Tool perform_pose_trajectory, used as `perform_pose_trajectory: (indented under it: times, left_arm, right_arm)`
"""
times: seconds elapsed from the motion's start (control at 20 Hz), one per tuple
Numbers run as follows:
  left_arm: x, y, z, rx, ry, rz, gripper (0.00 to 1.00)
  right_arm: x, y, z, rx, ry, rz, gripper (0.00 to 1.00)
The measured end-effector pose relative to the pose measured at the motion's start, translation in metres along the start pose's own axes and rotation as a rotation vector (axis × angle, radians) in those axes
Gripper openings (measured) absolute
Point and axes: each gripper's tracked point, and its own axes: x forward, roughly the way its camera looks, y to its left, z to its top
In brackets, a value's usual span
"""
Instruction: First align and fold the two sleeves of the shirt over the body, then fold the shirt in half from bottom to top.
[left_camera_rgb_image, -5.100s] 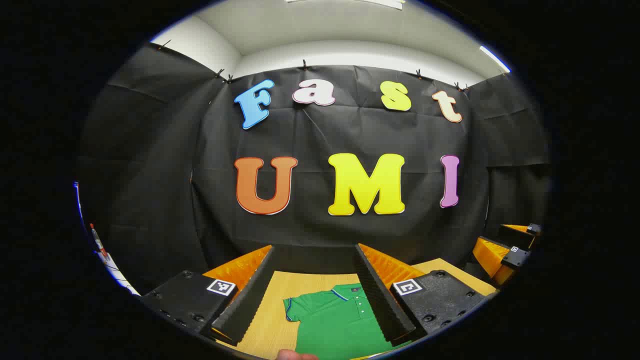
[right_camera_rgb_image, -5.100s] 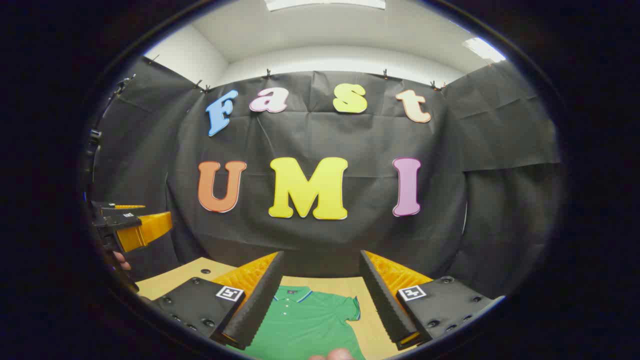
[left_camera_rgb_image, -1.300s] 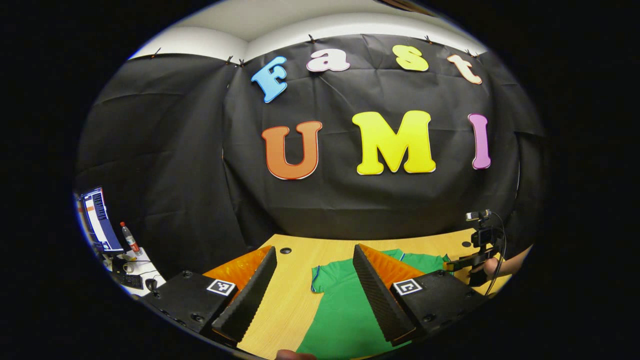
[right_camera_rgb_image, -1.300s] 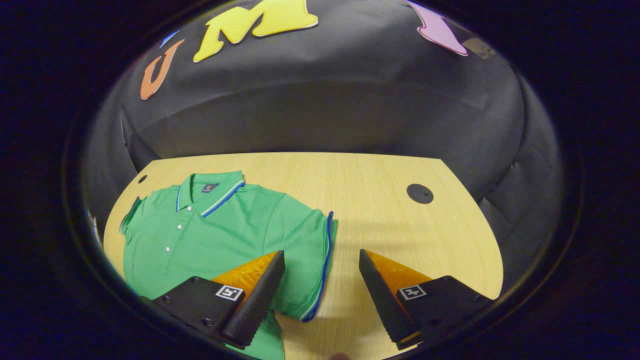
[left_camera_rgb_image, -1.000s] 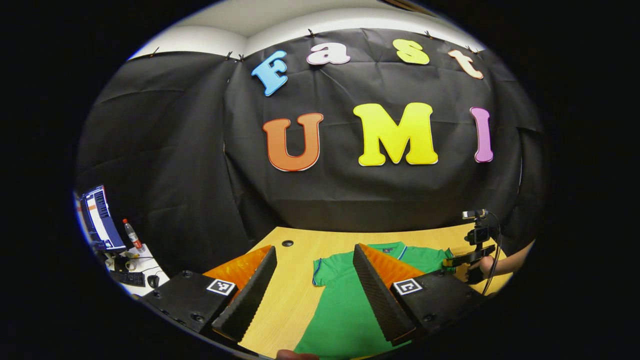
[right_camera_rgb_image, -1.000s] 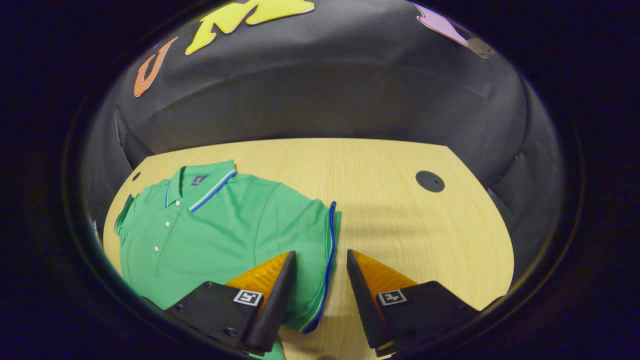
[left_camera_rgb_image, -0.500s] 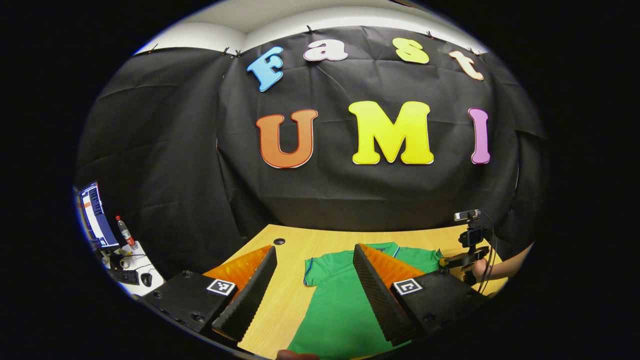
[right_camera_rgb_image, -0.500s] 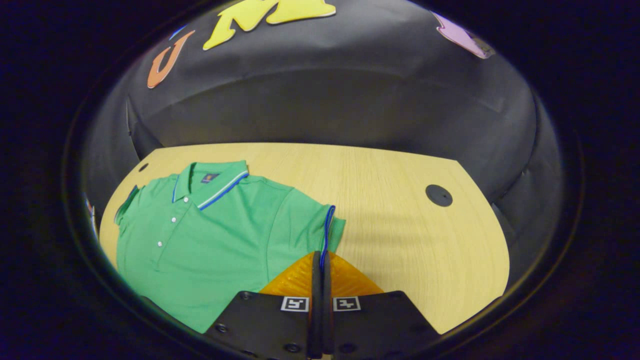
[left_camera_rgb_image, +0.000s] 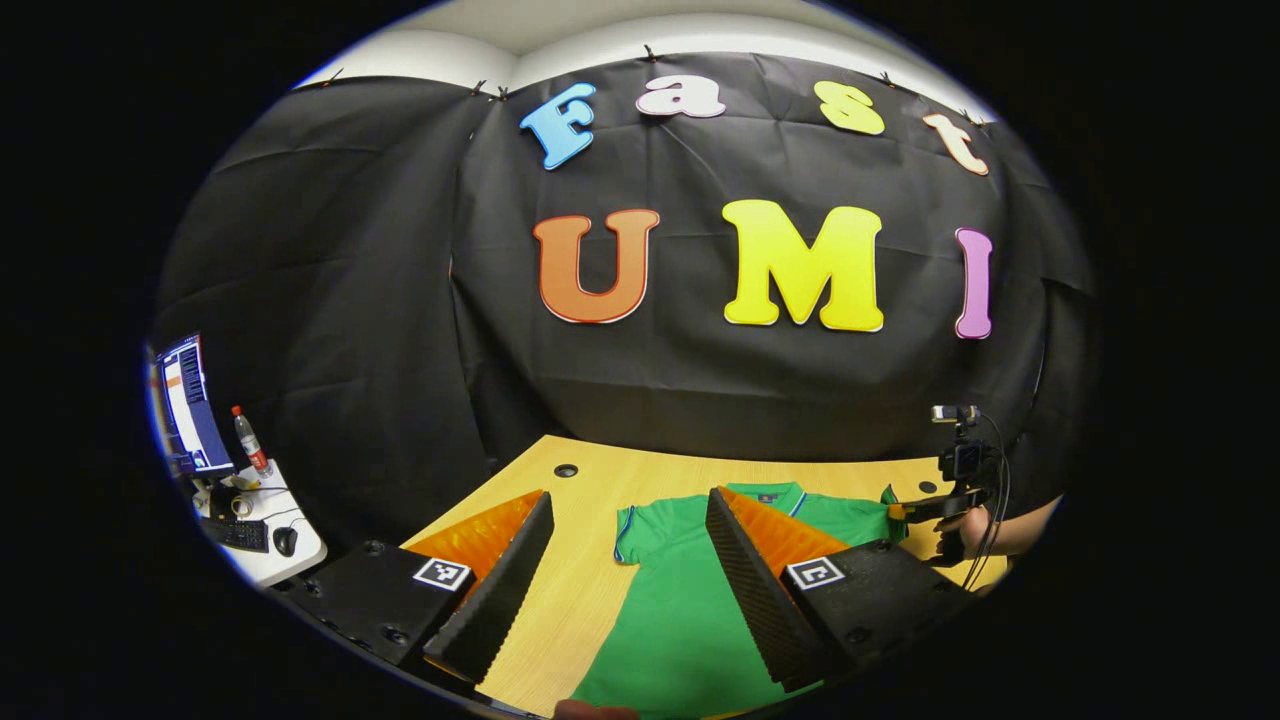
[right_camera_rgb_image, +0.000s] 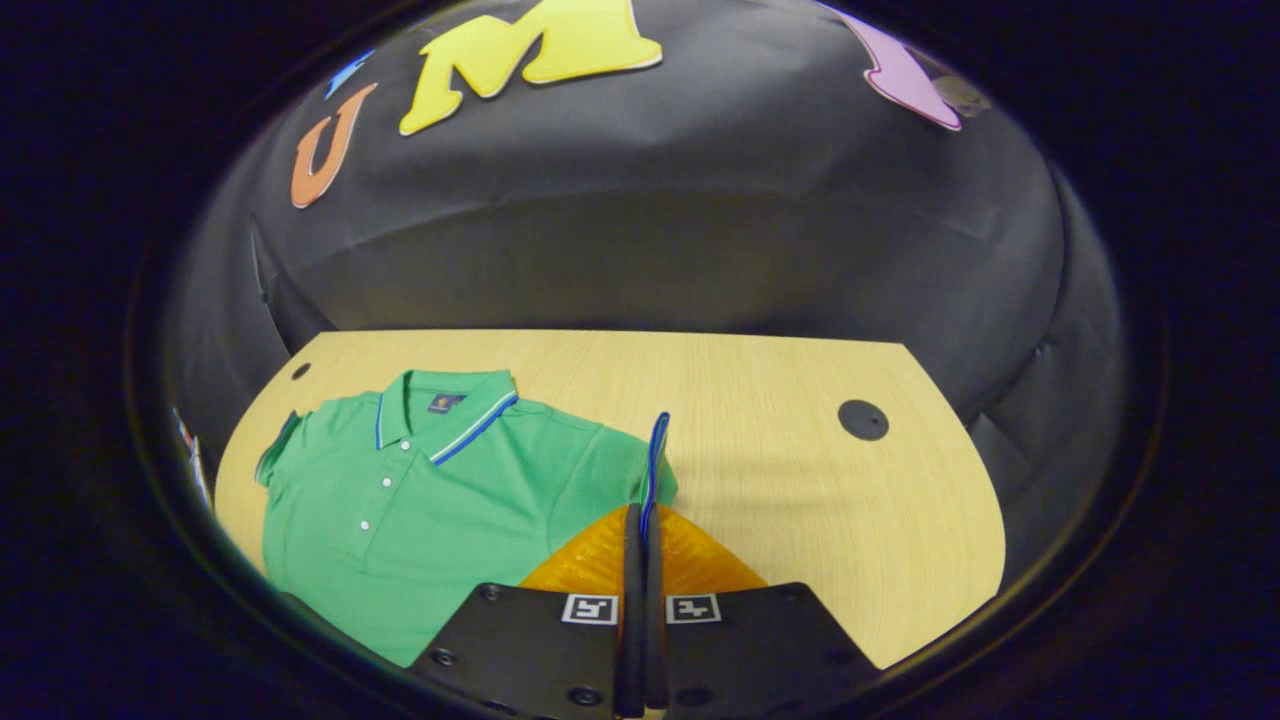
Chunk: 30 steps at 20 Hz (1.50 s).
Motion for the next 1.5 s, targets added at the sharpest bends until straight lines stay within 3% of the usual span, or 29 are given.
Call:
perform_pose_trajectory:
  times: [0.15,0.55,0.75,0.9,1.0,1.05,1.1,1.15,1.35,1.5]
  left_arm:
    - [0.003,0.008,-0.004,-0.029,0.003,0.005,0.99]
    - [0.0,0.039,-0.003,-0.053,-0.014,0.033,0.99]
    - [-0.003,0.059,-0.004,-0.063,-0.013,0.059,0.99]
    - [-0.007,0.072,-0.004,-0.057,-0.013,0.072,0.98]
    - [-0.008,0.078,-0.002,-0.05,-0.017,0.071,0.99]
    - [-0.01,0.081,0.001,-0.048,-0.024,0.069,0.99]
    - [-0.01,0.083,0.003,-0.05,-0.031,0.065,0.99]
    - [-0.009,0.084,0.004,-0.055,-0.037,0.058,0.98]
    - [-0.002,0.078,0.002,-0.073,-0.045,0.004,0.99]
    - [0.016,0.065,-0.009,-0.085,-0.022,-0.084,0.99]
  right_arm:
    - [-0.01,0.007,0.01,-0.028,-0.019,-0.003,0.02]
    - [-0.014,0.084,0.036,-0.129,-0.055,0.015,0.04]
    - [0.004,0.131,0.021,-0.185,-0.015,0.058,0.04]
    - [0.011,0.163,0.013,-0.181,0.008,0.122,0.11]
    - [0.003,0.171,0.017,-0.154,-0.005,0.135,0.27]
    - [-0.002,0.172,0.021,-0.138,-0.016,0.136,0.48]
    - [-0.008,0.17,0.024,-0.125,-0.027,0.131,0.56]
    - [-0.015,0.166,0.029,-0.118,-0.045,0.119,0.73]
    - [-0.062,0.146,0.044,-0.124,-0.129,0.052,0.92]
    - [-0.115,0.141,0.051,-0.126,-0.186,0.04,0.95]
